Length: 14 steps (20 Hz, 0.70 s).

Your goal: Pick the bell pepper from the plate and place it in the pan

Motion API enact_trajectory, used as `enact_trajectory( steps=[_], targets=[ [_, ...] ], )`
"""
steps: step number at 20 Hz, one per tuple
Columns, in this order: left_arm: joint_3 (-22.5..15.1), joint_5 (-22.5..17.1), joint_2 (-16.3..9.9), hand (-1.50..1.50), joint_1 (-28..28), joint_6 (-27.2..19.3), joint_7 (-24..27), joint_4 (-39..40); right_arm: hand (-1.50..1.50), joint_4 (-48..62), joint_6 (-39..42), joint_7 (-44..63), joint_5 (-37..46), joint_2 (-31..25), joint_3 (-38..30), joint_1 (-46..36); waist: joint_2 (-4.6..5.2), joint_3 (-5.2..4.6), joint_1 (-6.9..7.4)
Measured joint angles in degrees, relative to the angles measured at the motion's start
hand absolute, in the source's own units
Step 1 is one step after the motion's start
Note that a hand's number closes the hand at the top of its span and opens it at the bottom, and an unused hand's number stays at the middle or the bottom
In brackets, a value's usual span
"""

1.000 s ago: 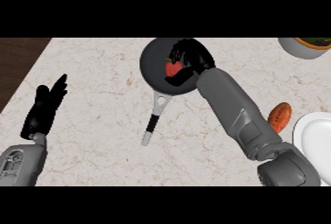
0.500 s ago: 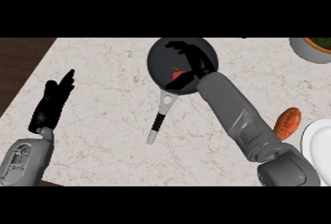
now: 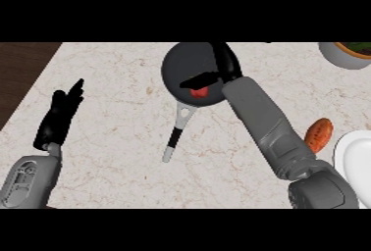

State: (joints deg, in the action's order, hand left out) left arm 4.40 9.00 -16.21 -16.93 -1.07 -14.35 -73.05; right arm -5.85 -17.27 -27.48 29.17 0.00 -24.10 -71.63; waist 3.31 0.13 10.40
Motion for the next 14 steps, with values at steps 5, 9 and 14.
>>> enact_trajectory(
  steps=[5,9,14],
  targets=[
    [1.3,-0.4,-0.9,0.0,0.4,-0.1,-0.3,0.1,-1.5,-0.9,-1.5,-0.2,-2.6,-0.6,-2.6,0.1,-0.29,-0.04,-1.9],
    [1.9,-0.4,-0.8,0.0,2.1,-0.7,0.3,0.0,-1.5,-1.6,-0.2,0.3,-4.4,-3.9,-4.4,0.6,-0.68,-0.06,-3.48],
    [3.3,-0.9,-1.5,0.0,4.0,-0.8,1.0,0.0,-1.5,-2.1,5.8,-0.8,-5.8,-10.1,-5.8,2.7,-1.19,-0.04,-5.21]
  ],
)
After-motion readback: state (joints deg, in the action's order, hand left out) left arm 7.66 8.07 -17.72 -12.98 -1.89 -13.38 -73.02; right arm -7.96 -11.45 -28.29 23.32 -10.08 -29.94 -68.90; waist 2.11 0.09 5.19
